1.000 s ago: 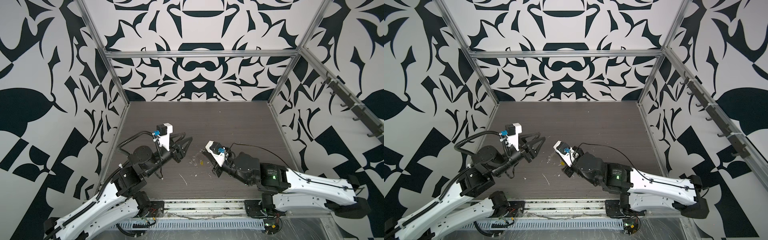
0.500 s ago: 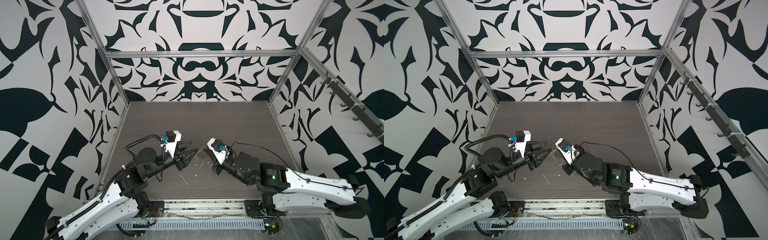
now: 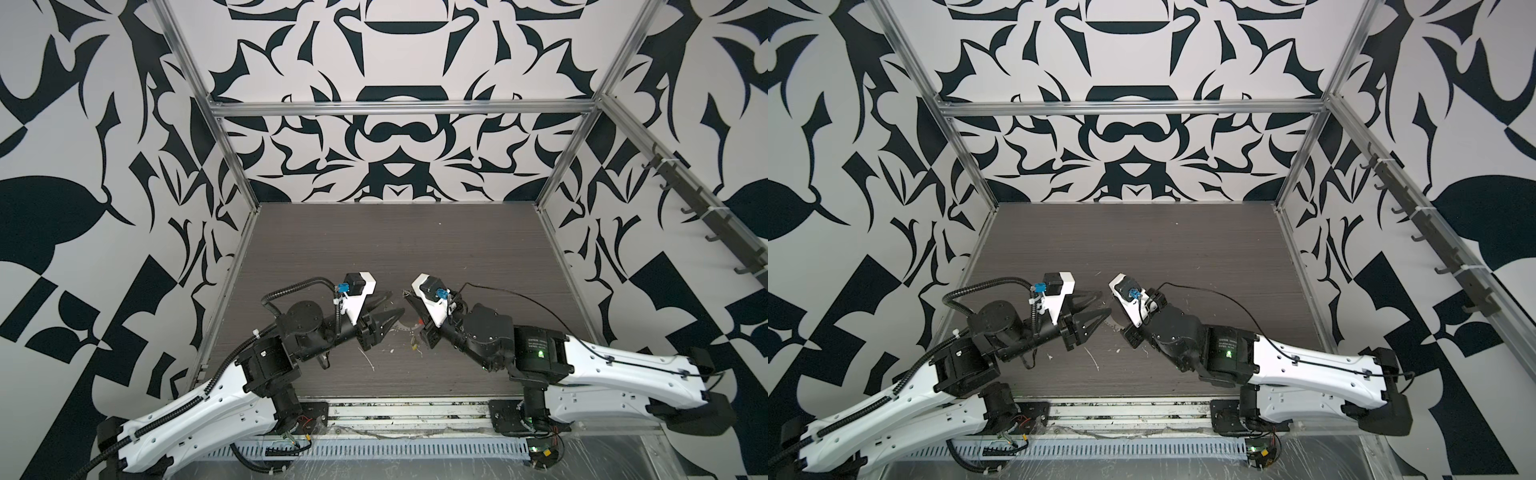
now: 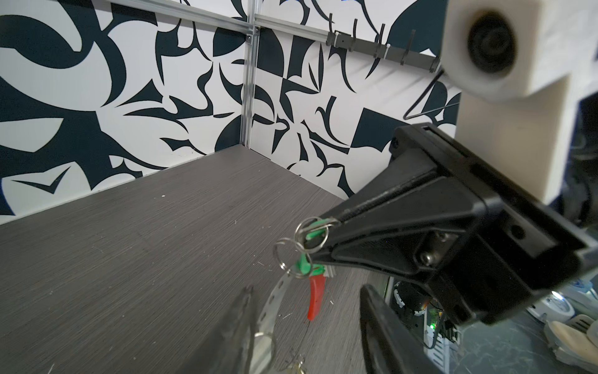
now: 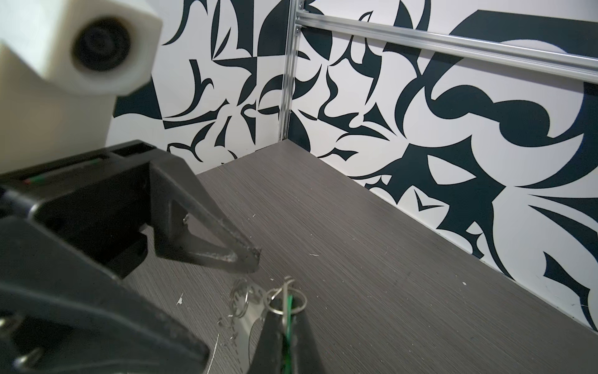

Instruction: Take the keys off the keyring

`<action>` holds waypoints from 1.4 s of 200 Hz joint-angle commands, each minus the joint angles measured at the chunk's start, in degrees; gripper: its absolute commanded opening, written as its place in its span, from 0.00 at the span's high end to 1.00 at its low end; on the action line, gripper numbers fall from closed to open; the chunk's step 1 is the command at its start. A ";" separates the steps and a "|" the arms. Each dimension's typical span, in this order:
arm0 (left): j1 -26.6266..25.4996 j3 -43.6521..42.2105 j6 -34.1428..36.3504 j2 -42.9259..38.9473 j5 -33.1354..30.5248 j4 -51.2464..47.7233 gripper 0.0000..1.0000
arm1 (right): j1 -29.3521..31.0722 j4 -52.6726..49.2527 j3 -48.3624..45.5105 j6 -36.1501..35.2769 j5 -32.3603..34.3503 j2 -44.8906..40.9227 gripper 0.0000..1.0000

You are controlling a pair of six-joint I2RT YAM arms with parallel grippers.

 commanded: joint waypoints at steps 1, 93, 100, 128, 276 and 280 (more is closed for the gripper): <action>-3.00 1.04 4.83 1.90 -7.51 1.11 0.49 | 0.24 3.96 2.73 0.96 1.06 -0.16 1.00; -6.66 1.47 8.78 3.93 -23.53 3.52 0.52 | 0.23 4.03 2.42 2.24 -0.62 -0.15 1.00; -6.65 1.43 8.97 3.88 -23.76 3.72 0.51 | 0.22 4.08 2.24 2.40 -0.62 -0.16 1.00; -6.67 1.43 9.20 4.43 -23.09 5.13 0.49 | 0.23 4.37 2.11 2.84 -0.72 -0.15 1.00; -7.91 1.26 12.09 3.21 -22.51 7.07 0.67 | 0.22 4.53 1.64 4.82 -0.62 0.71 1.00; -7.93 1.26 12.23 3.30 -22.57 7.04 0.68 | 0.22 4.54 1.76 4.82 -0.61 0.72 1.00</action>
